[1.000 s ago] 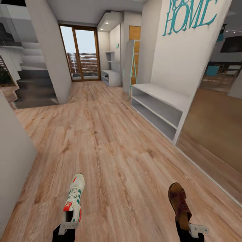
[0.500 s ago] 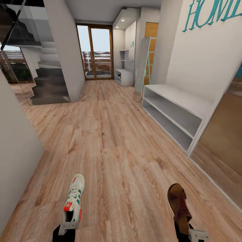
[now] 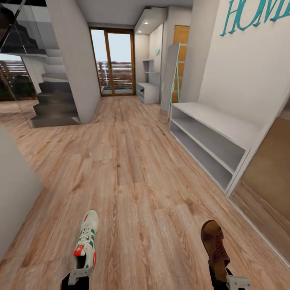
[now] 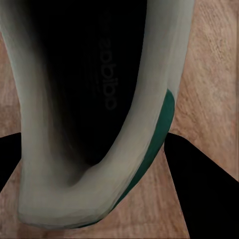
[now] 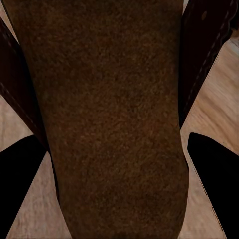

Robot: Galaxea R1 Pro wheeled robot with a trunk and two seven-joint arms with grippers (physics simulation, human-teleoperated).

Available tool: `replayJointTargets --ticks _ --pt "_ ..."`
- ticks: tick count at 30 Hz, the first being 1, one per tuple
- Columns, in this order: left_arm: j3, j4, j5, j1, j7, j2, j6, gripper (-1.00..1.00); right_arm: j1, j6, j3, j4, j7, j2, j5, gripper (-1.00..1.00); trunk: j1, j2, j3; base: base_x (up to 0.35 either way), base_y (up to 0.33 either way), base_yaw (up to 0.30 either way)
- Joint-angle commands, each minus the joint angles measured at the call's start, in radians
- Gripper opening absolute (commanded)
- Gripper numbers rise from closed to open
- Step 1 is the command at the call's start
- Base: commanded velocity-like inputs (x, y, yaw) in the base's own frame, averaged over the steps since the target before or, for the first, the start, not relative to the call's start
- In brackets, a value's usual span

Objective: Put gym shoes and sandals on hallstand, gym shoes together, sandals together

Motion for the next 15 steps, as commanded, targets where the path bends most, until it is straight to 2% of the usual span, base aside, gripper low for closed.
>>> replayJointTargets --ticks 1,7,15 --pt "0.009 0.001 -0.004 0.000 -0.010 -0.001 -0.003 -1.00 -0.001 -0.004 -0.009 0.000 0.005 0.001 0.009 -1.00 0.000 0.000 -0.001 0.328 -0.069 0.000" --pt "0.009 0.000 -0.002 0.002 -0.011 -0.001 -0.003 -1.00 -0.001 -0.004 -0.008 -0.002 0.004 0.002 0.009 -1.00 0.000 0.000 -0.001 0.336 -0.022 0.016" --pt "0.009 0.002 -0.002 0.004 -0.010 0.000 -0.056 -1.00 -0.001 -0.001 -0.011 -0.005 0.002 0.003 0.009 -1.00 0.000 0.000 -0.005 0.340 -0.003 0.199"
